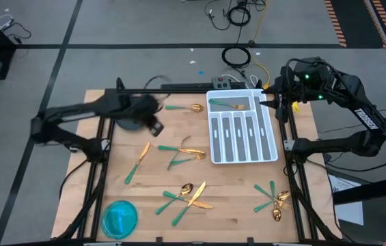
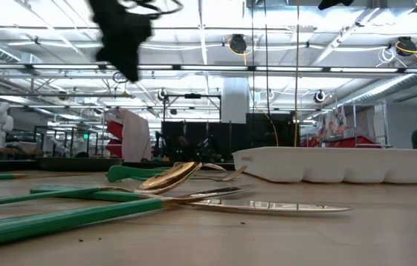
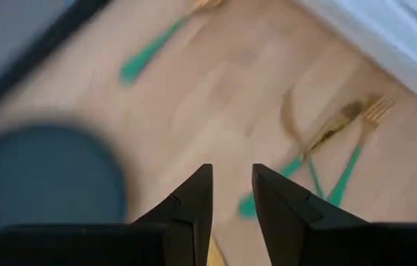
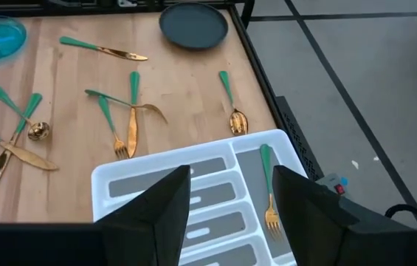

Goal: Sort silverware
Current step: Put the green knife into the silverware tray

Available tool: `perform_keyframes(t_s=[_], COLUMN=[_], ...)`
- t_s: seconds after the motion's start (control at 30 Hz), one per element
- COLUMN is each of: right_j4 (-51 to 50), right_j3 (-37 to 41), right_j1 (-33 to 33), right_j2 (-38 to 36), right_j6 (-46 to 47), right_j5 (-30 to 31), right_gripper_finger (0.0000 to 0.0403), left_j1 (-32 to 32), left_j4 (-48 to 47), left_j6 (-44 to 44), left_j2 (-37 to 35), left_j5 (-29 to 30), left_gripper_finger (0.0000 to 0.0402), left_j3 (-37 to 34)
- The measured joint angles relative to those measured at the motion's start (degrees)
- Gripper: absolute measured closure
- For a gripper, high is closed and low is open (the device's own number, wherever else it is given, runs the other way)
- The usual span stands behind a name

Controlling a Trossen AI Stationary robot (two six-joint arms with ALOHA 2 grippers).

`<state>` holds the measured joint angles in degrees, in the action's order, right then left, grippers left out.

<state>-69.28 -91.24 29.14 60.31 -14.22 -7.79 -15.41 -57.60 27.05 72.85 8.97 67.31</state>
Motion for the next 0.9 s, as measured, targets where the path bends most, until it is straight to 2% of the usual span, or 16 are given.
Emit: perform_keyframes(t_s=[0.13, 0.23, 0.33, 0.6, 0.73, 0.9], right_j4=[0.36, 1.23, 1.86, 1.83, 1.81, 1.81], right_j3=[0.00, 0.00, 0.00, 0.00, 0.00, 0.00], right_j1=[-0.01, -0.01, -0.02, -0.01, 0.00, 0.00], right_j2=[0.00, 0.00, 0.00, 0.02, 0.02, 0.02], right_j6=[0.04, 0.17, 1.00, 1.57, 1.57, 1.59], right_j5=[0.00, -0.03, -0.05, -1.32, -1.51, -1.51], right_gripper_finger=[0.0215, 0.0215, 0.0215, 0.0215, 0.0215, 0.0215], left_j1=[7.43, 11.14, 13.50, 21.44, 26.57, 32.35], left_j4=[-3.97, -5.72, -6.55, -5.97, -0.88, 2.75], left_j6=[18.87, 30.33, 37.10, 44.70, 48.84, 50.67], left_j2=[-6.23, -6.63, -4.69, 2.37, 3.24, 3.26], left_j5=[3.98, 5.71, 5.54, 0.24, -0.52, -4.60], left_gripper_finger=[0.0299, 0.0299, 0.0299, 0.0299, 0.0299, 0.0299], left_j3=[-9.22, -13.17, -15.82, -19.13, -20.37, -23.14])
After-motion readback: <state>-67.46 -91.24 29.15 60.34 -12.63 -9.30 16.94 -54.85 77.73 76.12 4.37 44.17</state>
